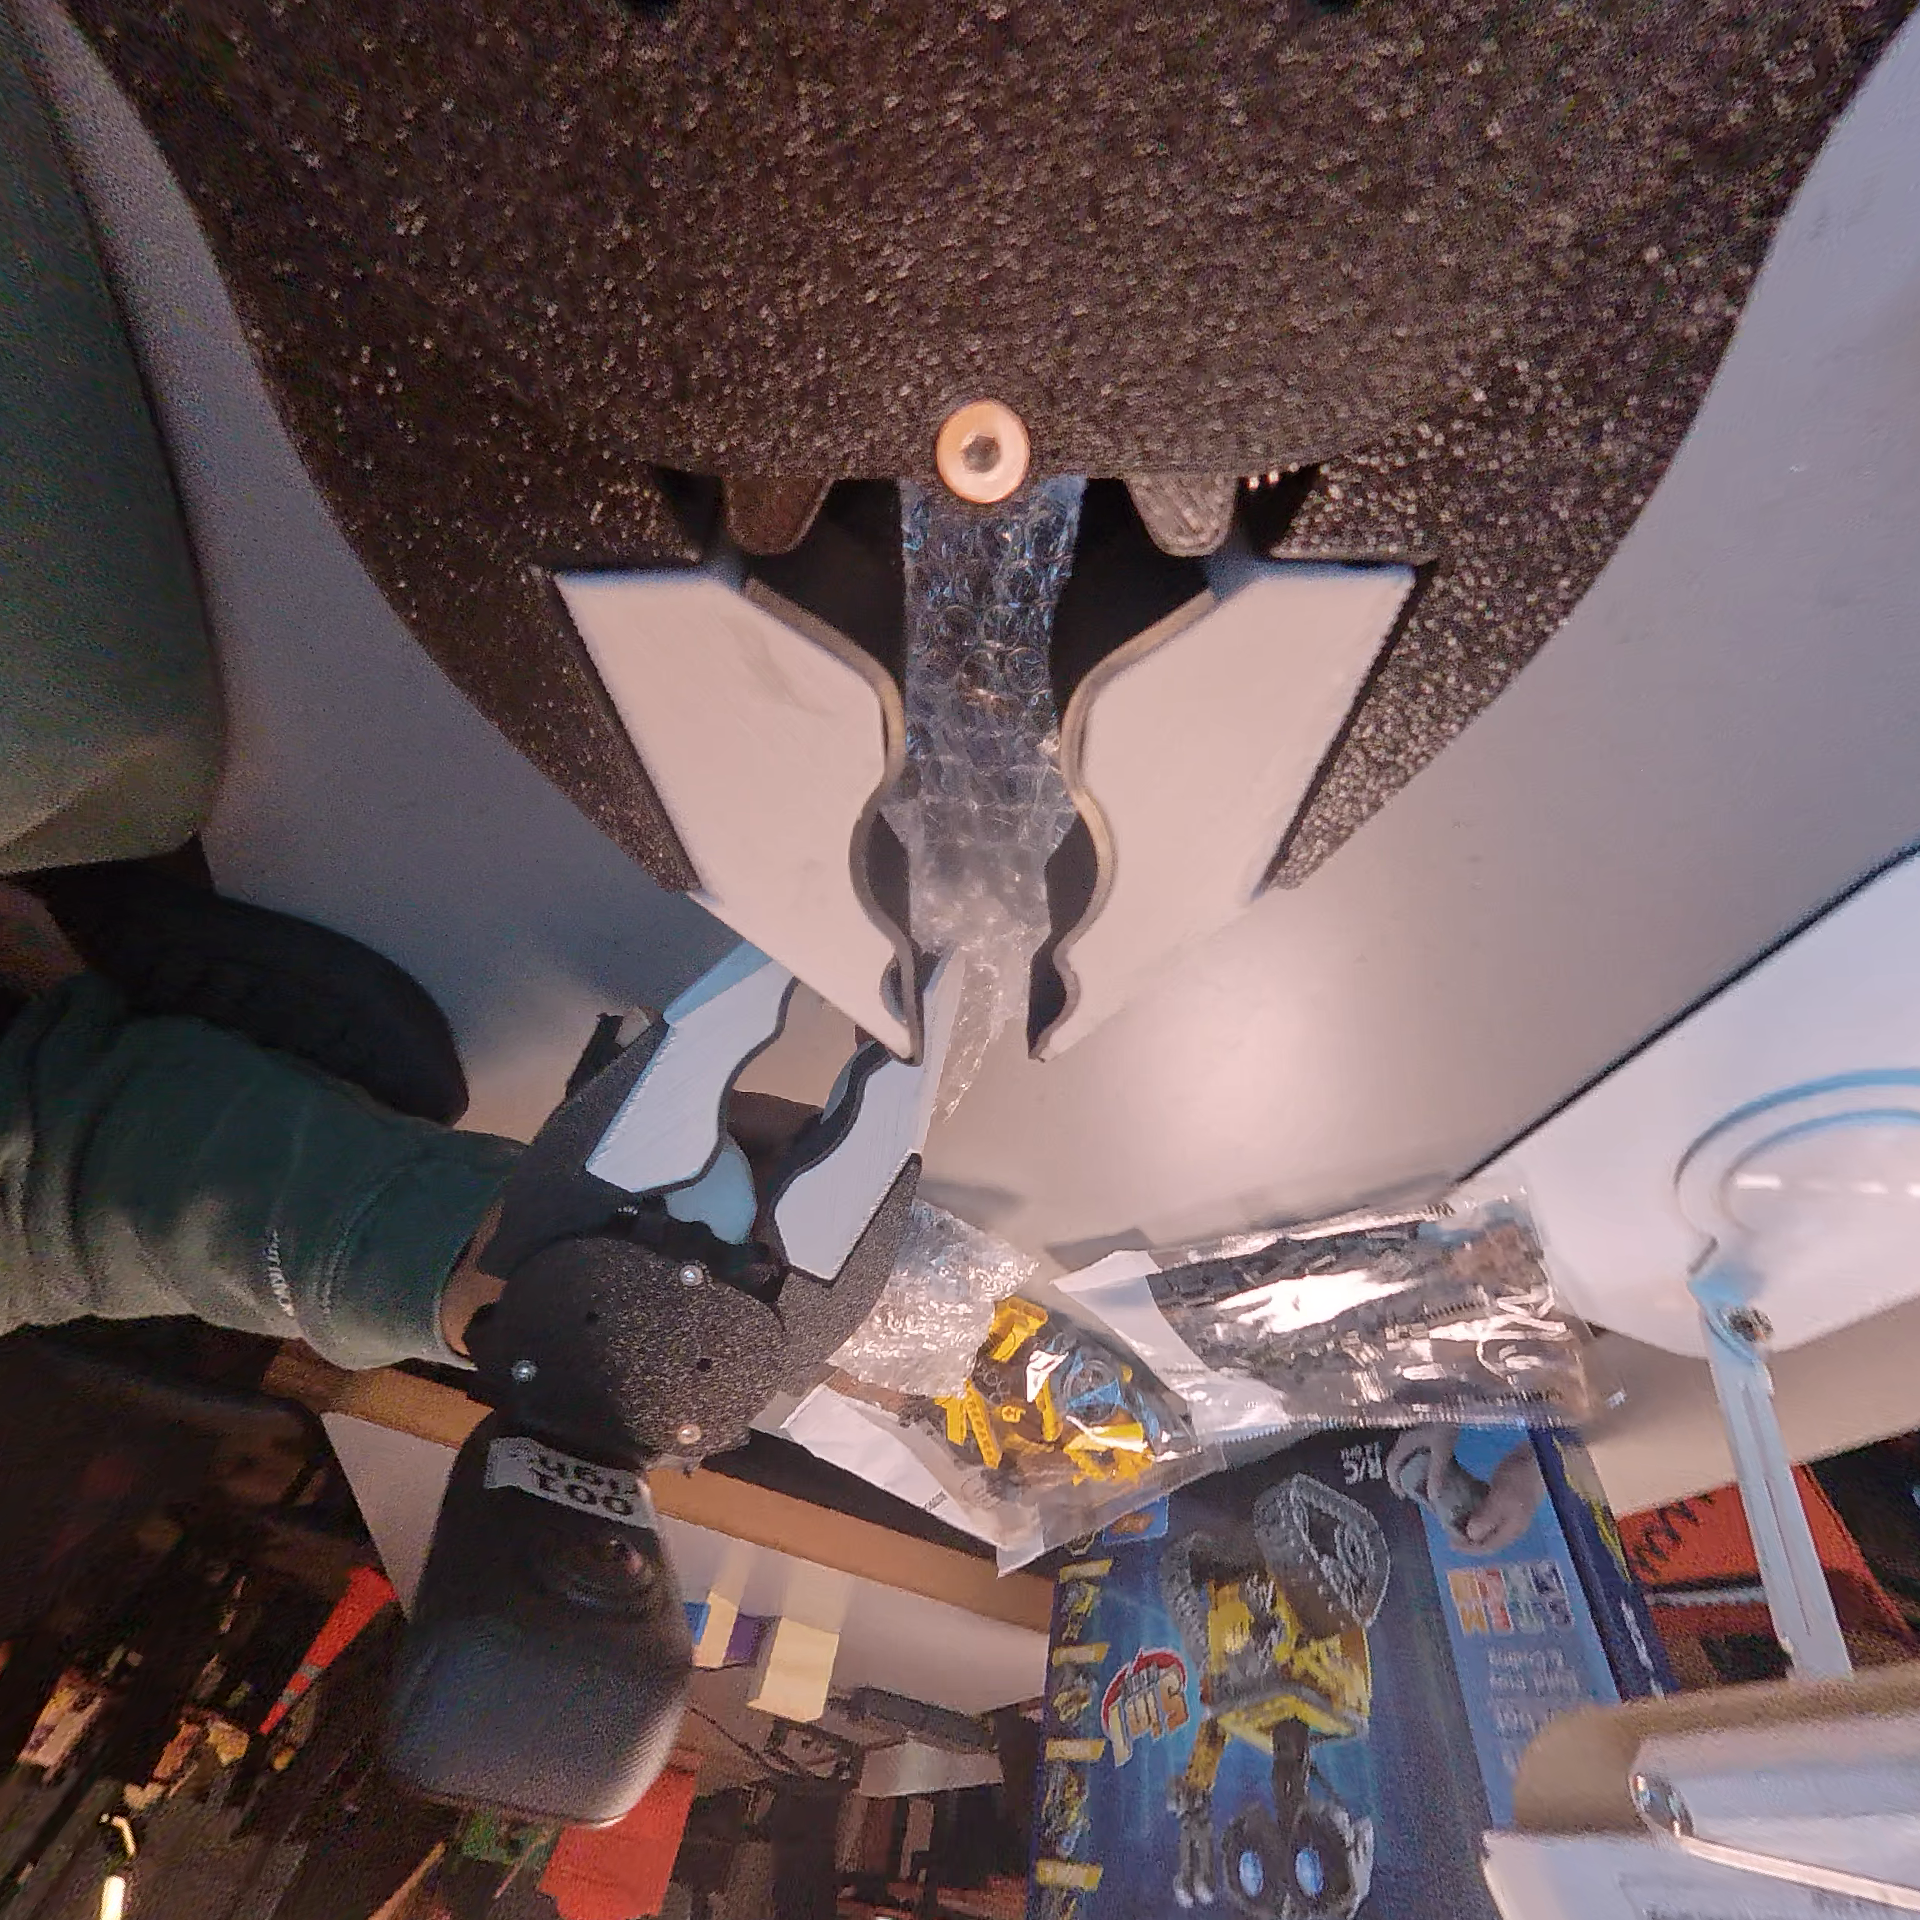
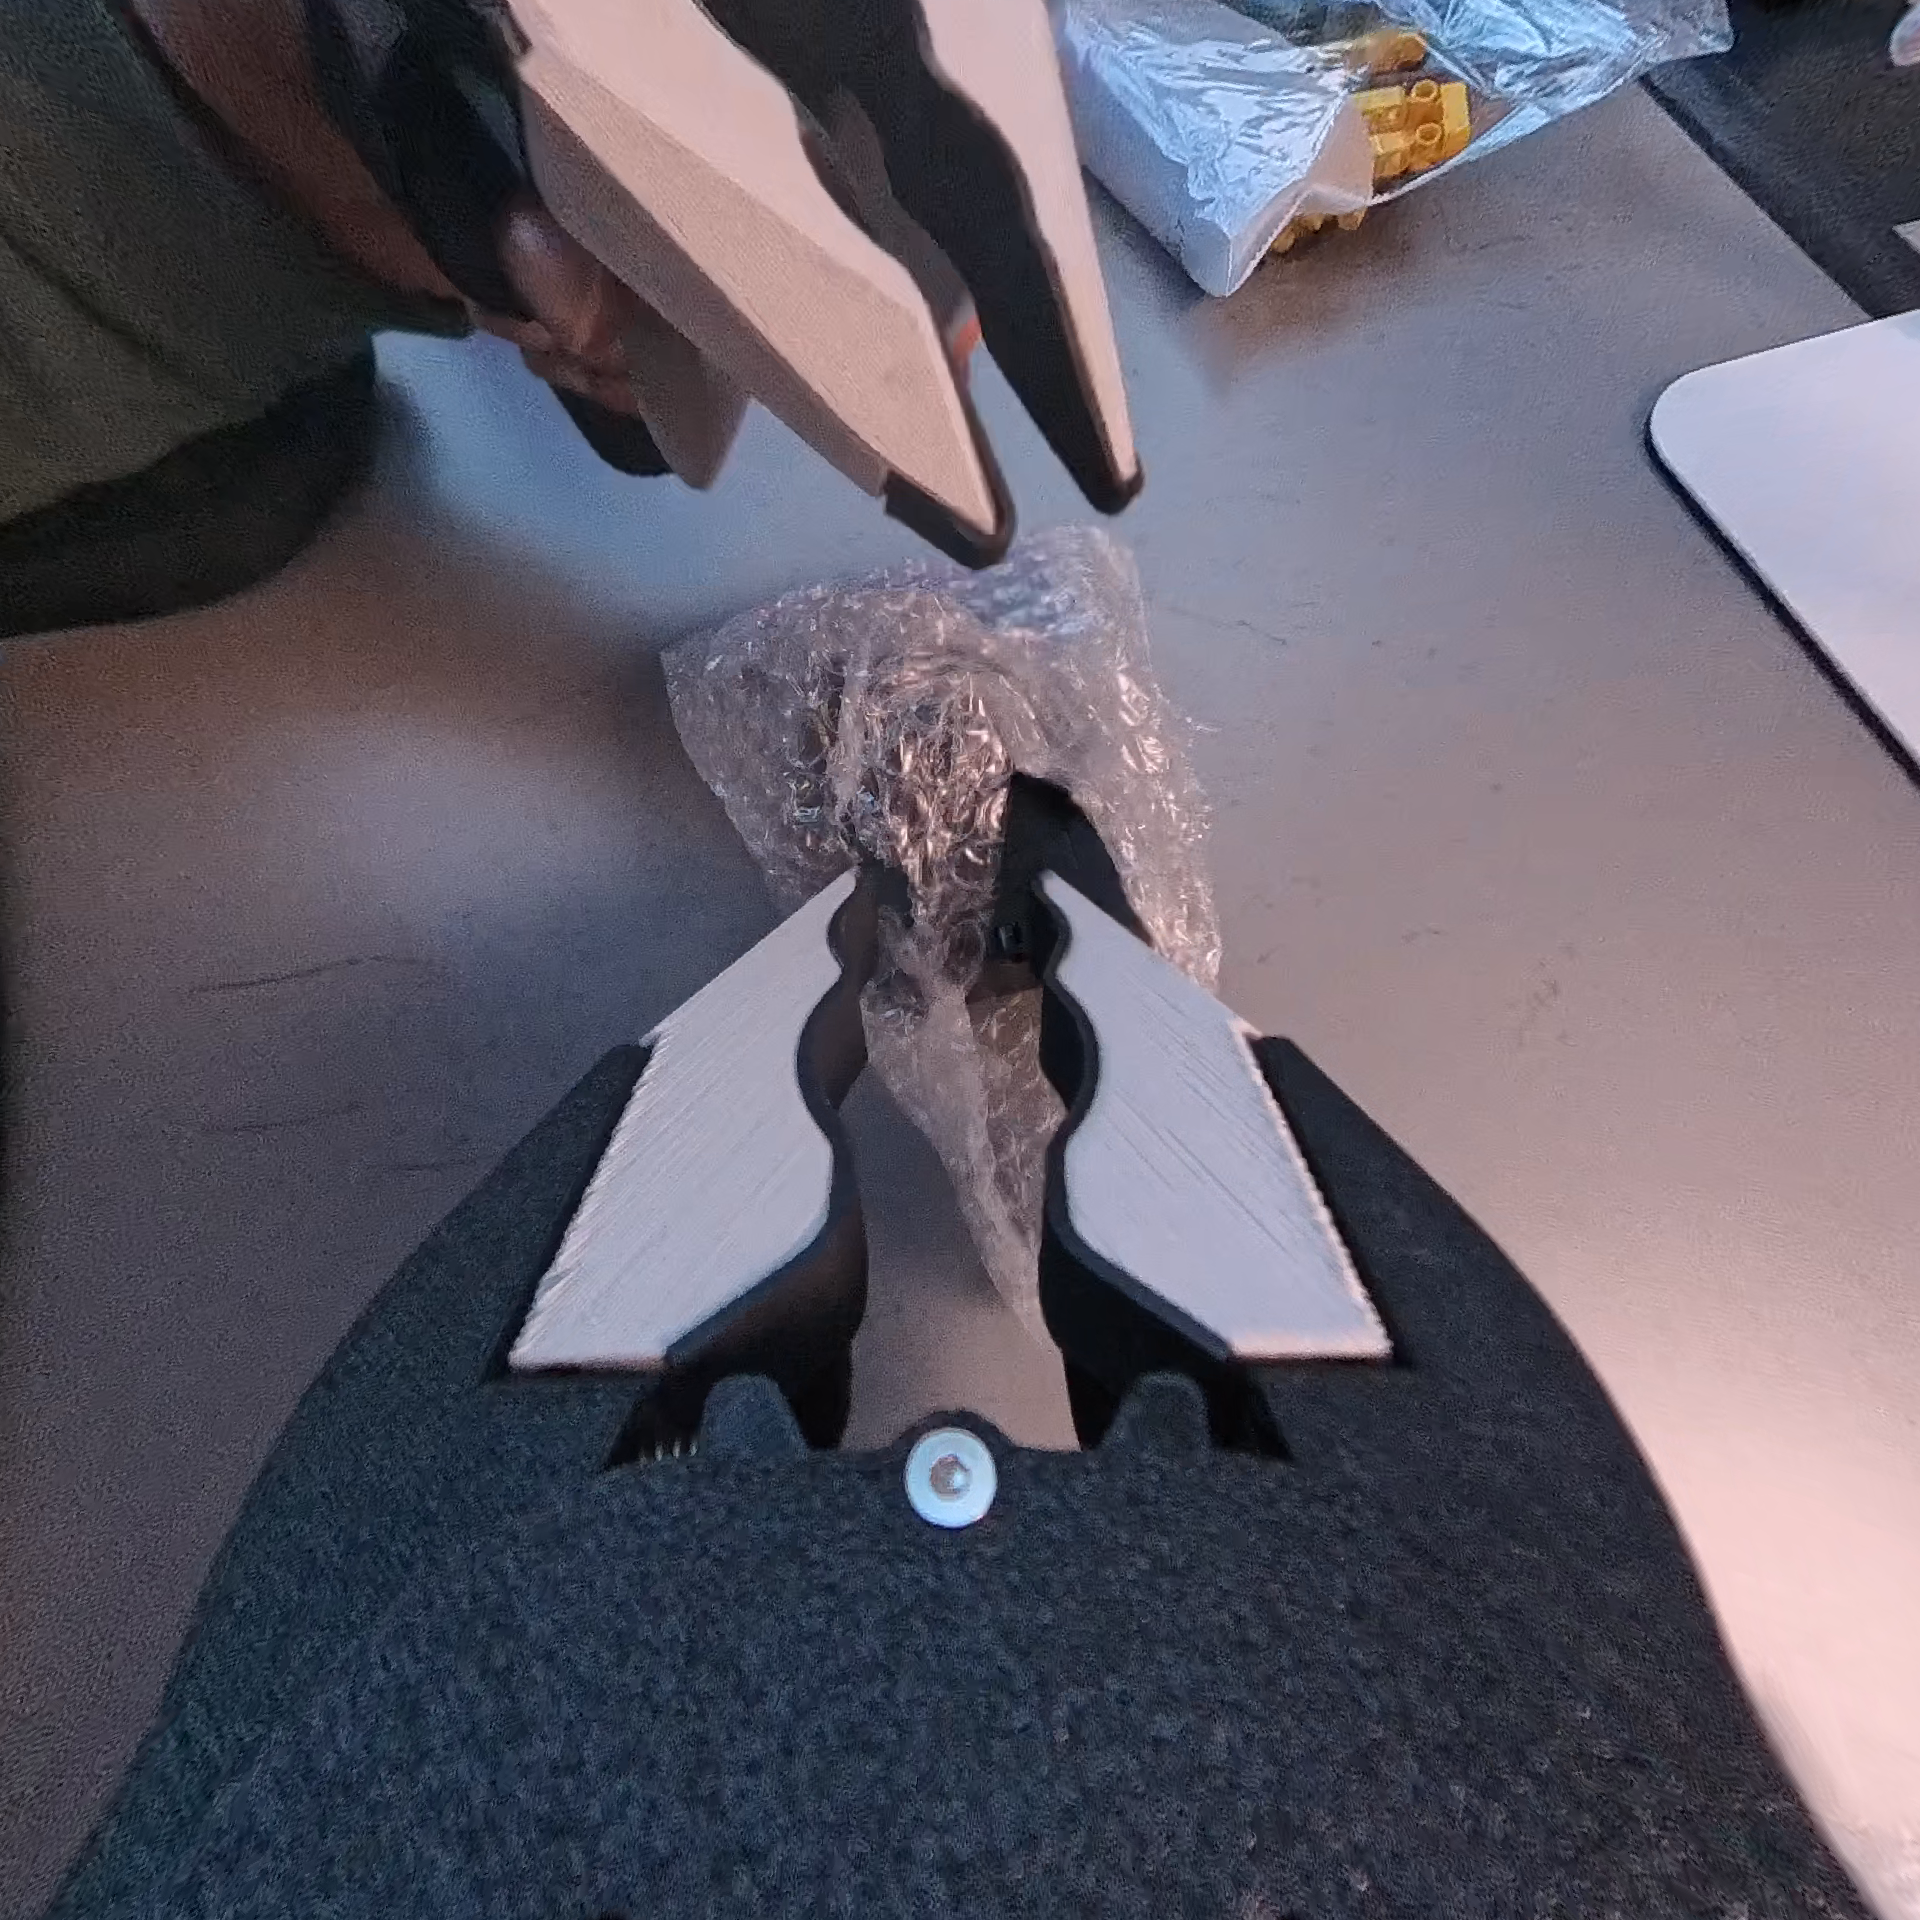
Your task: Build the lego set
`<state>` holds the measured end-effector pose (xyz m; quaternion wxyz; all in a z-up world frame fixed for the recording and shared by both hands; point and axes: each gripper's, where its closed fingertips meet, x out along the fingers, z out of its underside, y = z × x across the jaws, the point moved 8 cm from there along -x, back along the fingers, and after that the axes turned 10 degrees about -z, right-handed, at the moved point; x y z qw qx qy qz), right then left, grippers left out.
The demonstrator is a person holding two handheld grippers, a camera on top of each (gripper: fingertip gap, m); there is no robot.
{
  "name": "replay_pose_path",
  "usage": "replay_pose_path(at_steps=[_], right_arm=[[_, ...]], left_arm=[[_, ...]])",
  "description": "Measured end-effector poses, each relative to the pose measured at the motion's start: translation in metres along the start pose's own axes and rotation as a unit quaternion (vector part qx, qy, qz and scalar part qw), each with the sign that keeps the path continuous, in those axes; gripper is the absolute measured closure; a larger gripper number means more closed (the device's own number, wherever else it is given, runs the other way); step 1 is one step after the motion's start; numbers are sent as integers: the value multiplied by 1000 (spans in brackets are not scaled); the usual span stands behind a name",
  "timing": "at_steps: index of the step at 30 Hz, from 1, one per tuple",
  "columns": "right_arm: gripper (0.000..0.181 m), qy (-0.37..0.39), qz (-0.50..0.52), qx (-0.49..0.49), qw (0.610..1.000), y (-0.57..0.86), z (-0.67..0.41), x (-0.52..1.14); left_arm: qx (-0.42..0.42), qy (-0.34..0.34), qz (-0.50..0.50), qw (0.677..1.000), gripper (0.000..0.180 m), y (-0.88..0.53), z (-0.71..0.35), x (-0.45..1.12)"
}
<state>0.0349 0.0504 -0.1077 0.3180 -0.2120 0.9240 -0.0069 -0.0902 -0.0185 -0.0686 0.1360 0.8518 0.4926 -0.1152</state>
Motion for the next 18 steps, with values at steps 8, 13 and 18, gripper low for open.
replay_pose_path(at_steps=[8,13,18], right_arm=[[175,31,-21,-86,996,-16,-4,-12],[176,28,-3,-176,984,-32,-8,-16],[179,31,-14,-175,984,-31,-3,-21]], left_arm=[[209,-47,30,976,140,38,7,5],[285,-102,46,952,158,44,19,13],[274,-101,60,954,168,47,20,14]])
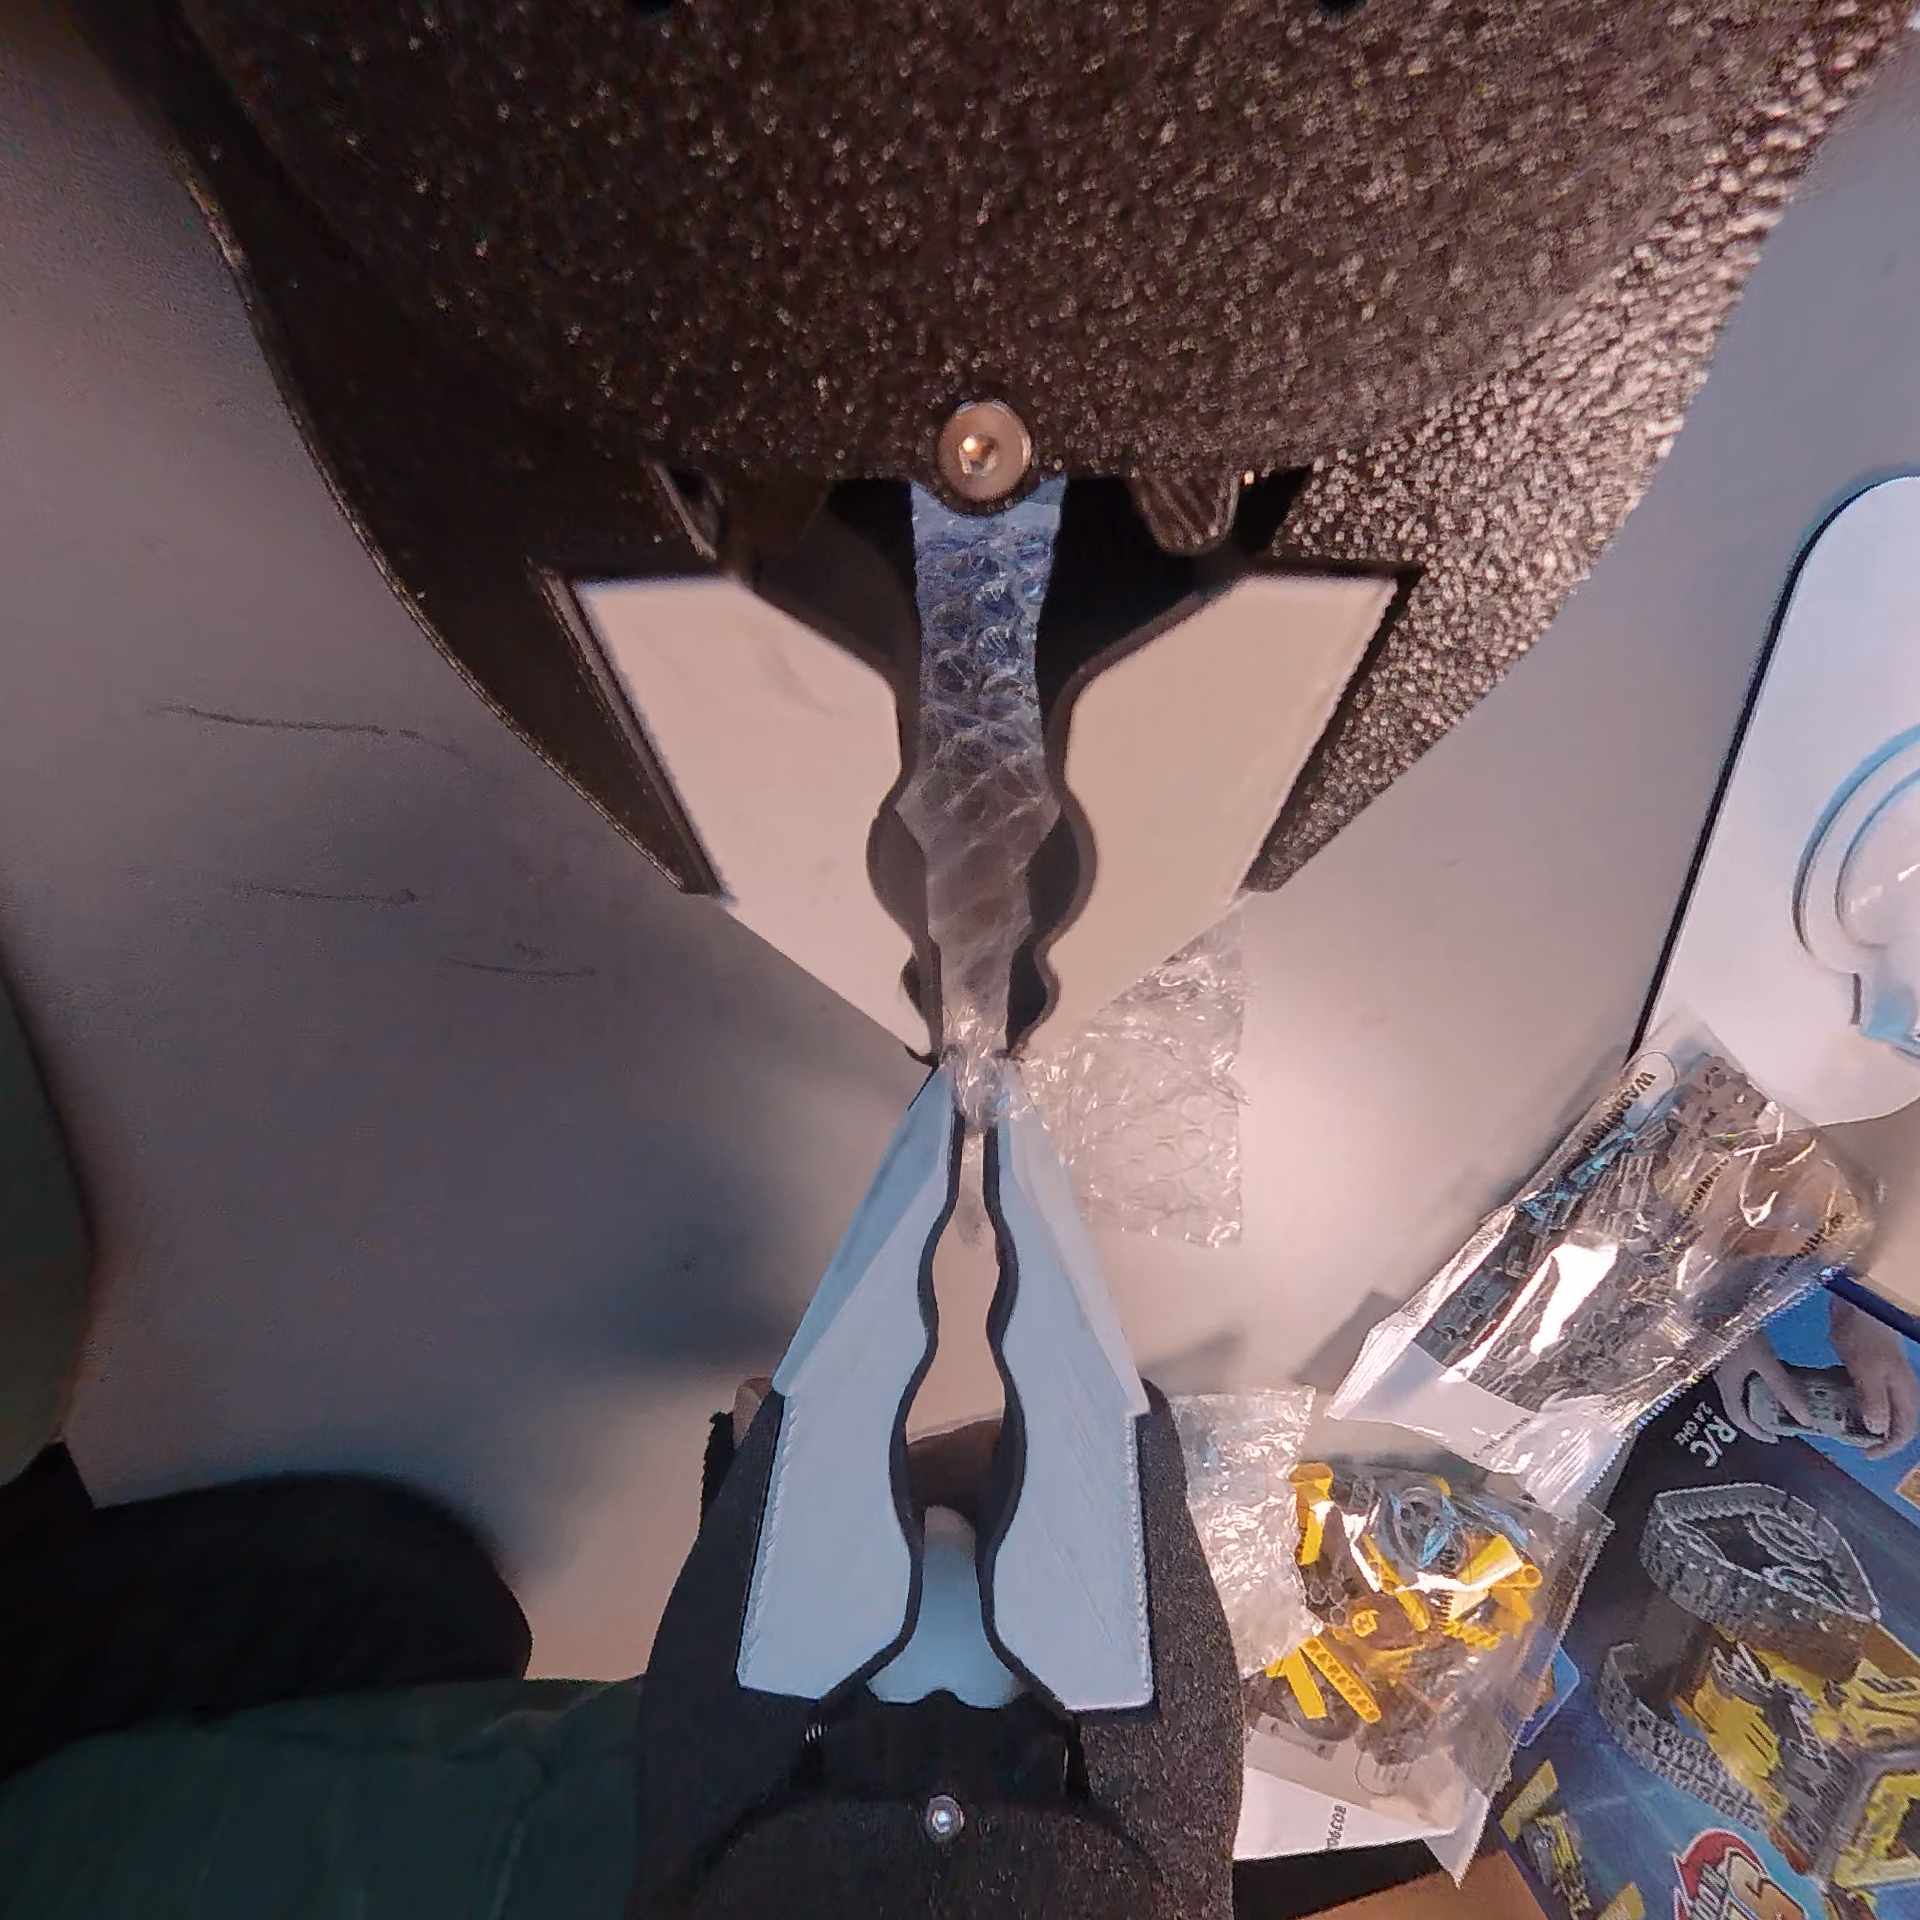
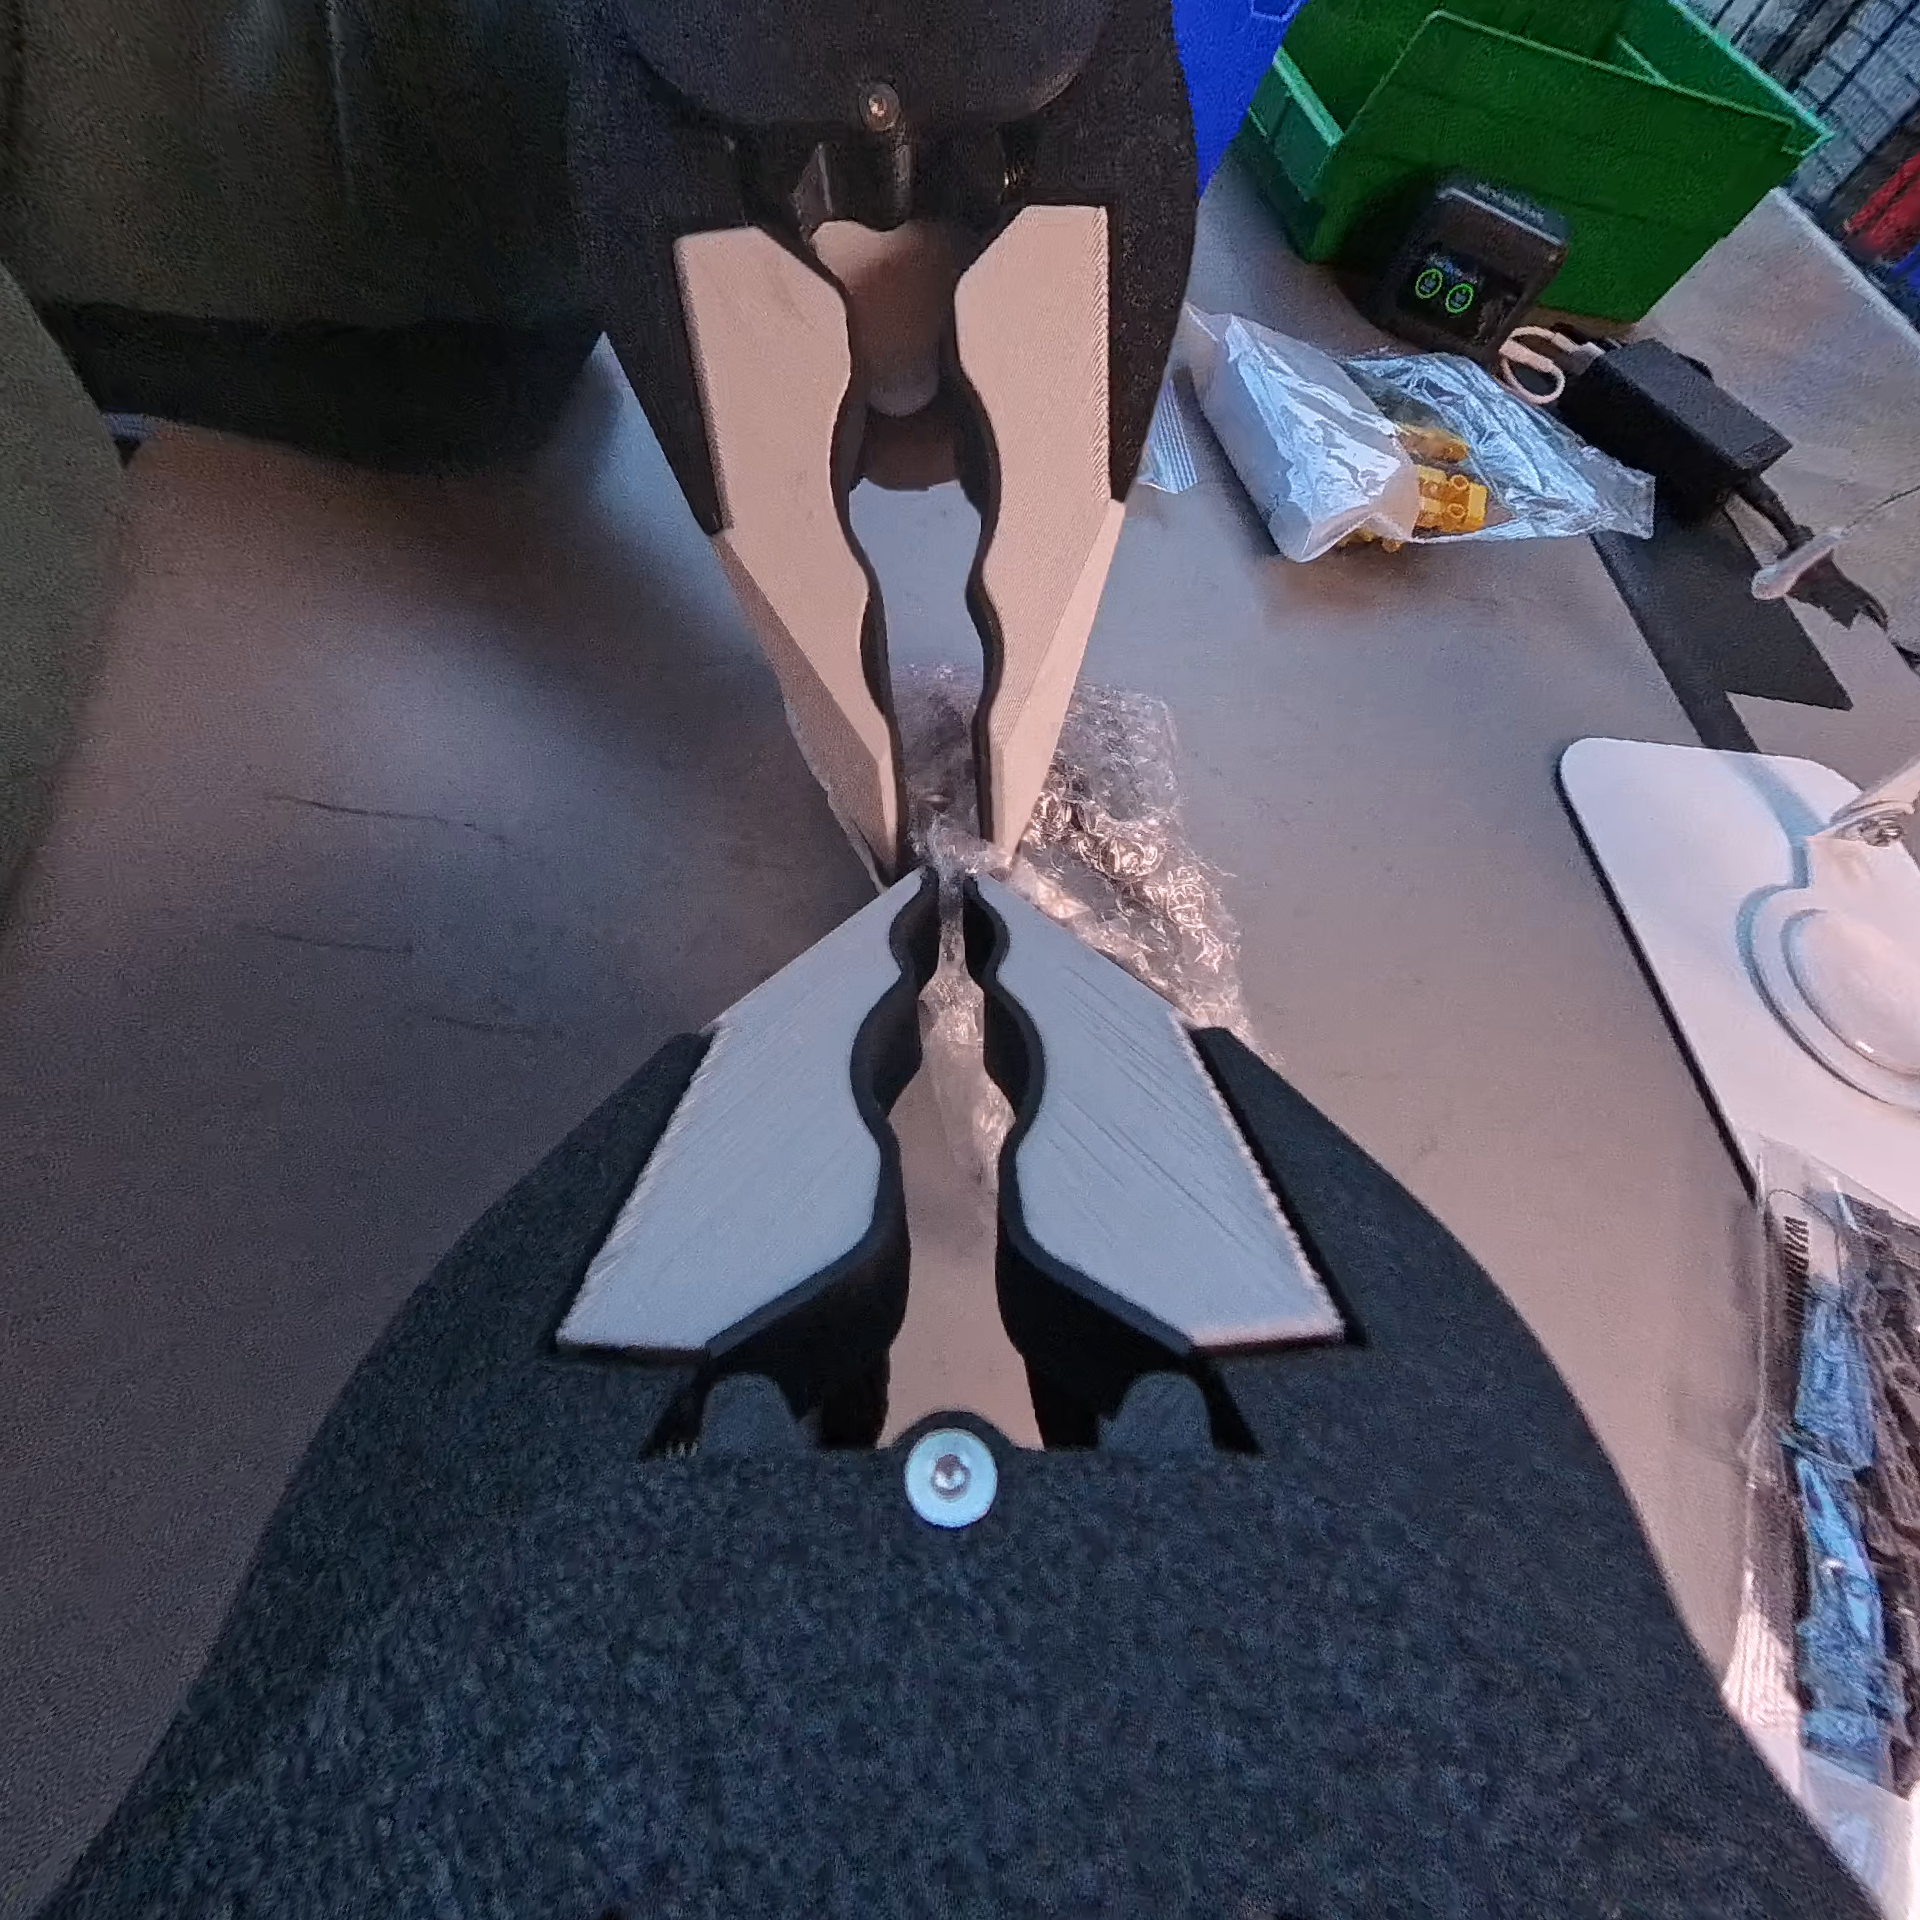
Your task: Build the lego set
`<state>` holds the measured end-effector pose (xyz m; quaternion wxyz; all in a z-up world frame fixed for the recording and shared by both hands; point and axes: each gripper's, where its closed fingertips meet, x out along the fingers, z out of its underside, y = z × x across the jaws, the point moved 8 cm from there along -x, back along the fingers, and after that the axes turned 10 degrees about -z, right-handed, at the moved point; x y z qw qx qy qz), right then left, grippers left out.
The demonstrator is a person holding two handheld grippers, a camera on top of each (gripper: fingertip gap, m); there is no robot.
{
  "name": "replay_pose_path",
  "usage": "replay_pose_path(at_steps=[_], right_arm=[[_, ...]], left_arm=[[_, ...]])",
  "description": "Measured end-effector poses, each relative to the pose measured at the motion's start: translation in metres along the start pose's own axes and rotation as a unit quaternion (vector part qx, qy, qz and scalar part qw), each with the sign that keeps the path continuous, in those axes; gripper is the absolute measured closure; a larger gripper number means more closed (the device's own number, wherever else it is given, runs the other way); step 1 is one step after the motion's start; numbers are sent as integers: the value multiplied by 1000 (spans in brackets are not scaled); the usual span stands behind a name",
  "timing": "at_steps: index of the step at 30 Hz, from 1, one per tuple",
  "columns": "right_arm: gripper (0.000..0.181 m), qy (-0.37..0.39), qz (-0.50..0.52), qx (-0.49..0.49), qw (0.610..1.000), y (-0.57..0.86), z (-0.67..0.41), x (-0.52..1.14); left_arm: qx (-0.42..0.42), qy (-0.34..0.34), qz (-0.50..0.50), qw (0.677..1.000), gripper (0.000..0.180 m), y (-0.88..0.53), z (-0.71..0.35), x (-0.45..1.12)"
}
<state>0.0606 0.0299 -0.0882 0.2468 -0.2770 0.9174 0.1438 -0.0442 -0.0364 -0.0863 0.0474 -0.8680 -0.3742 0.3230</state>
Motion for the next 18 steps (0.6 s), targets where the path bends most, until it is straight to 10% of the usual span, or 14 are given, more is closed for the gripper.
replay_pose_path(at_steps=[6,18], right_arm=[[153,9,-26,23,999,0,5,-12],[181,22,41,8,999,9,-4,-14]], left_arm=[[-41,25,-1,999,179,-8,3,-9],[-228,109,-32,967,180,-41,11,-23]])
